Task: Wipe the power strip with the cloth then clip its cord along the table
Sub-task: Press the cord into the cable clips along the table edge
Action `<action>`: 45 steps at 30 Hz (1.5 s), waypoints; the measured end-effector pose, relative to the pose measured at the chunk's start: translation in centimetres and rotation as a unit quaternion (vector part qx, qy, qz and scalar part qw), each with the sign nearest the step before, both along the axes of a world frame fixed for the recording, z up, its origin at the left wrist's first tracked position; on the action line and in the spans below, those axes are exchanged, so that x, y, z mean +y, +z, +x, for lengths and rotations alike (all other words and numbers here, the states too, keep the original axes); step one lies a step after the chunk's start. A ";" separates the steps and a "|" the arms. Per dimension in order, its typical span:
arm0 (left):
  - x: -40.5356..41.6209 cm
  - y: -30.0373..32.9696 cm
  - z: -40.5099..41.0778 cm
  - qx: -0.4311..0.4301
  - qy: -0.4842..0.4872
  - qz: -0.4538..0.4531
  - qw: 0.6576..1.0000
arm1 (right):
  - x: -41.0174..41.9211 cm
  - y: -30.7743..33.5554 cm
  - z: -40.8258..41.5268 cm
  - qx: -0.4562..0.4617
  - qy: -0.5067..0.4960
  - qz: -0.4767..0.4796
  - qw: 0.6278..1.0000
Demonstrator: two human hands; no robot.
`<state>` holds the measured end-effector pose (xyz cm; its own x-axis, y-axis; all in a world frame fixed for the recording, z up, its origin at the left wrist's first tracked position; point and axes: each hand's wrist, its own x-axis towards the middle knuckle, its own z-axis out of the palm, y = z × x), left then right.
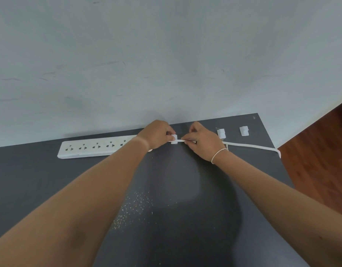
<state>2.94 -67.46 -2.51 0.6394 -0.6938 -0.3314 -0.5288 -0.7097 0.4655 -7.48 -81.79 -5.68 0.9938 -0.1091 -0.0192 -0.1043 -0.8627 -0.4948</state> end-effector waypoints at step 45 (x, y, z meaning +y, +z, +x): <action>-2.0 0.0 -0.6 -0.060 -0.030 0.017 0.998 | -2.9 0.8 -3.2 0.031 -0.109 0.019 0.993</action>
